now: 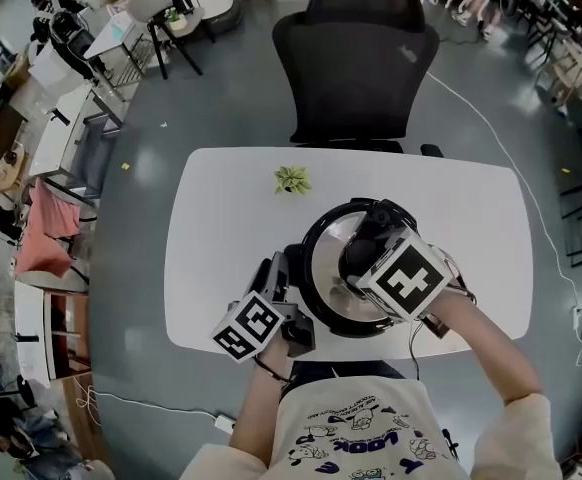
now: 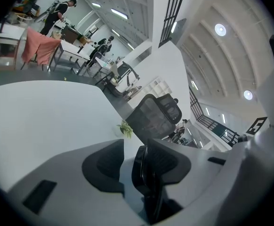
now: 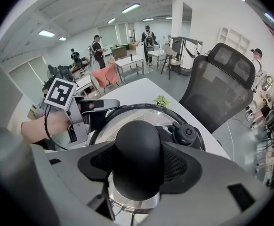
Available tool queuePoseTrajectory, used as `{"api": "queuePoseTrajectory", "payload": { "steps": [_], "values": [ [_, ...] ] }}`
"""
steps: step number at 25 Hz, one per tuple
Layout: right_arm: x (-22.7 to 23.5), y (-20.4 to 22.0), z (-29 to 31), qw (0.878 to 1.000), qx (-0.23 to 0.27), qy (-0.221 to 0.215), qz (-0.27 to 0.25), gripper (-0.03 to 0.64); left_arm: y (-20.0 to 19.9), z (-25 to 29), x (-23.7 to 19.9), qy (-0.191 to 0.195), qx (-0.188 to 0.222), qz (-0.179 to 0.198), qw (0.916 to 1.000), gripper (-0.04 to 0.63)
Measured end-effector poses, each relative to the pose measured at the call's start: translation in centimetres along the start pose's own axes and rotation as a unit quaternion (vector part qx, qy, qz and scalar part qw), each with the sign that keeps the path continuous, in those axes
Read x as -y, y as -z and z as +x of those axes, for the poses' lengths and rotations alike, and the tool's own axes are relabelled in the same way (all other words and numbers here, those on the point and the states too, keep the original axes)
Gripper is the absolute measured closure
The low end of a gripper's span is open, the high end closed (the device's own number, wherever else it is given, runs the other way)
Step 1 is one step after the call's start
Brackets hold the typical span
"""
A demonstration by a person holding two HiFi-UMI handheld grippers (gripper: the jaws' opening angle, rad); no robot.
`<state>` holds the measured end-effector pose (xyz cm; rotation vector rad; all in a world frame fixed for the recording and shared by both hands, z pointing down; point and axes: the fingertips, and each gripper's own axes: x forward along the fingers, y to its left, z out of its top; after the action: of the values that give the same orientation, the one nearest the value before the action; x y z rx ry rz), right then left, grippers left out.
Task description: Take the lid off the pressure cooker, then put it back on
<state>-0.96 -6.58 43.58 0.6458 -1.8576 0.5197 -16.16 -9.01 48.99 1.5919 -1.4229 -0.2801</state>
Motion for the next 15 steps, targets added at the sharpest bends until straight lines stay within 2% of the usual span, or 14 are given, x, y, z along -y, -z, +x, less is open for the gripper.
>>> {"api": "queuePoseTrajectory", "payload": {
  "steps": [5, 15],
  "values": [
    [-0.2, 0.0, -0.3, 1.0, 0.004, -0.001, 0.003, 0.322, -1.5, -0.8, 0.5, 0.005, 0.02, 0.014, 0.9997, 0.437],
    [0.3, -0.2, -2.1, 0.999, 0.021, -0.001, 0.03, 0.322, -3.5, -1.4, 4.3, 0.046, 0.041, 0.043, 0.9972, 0.436]
  ]
}}
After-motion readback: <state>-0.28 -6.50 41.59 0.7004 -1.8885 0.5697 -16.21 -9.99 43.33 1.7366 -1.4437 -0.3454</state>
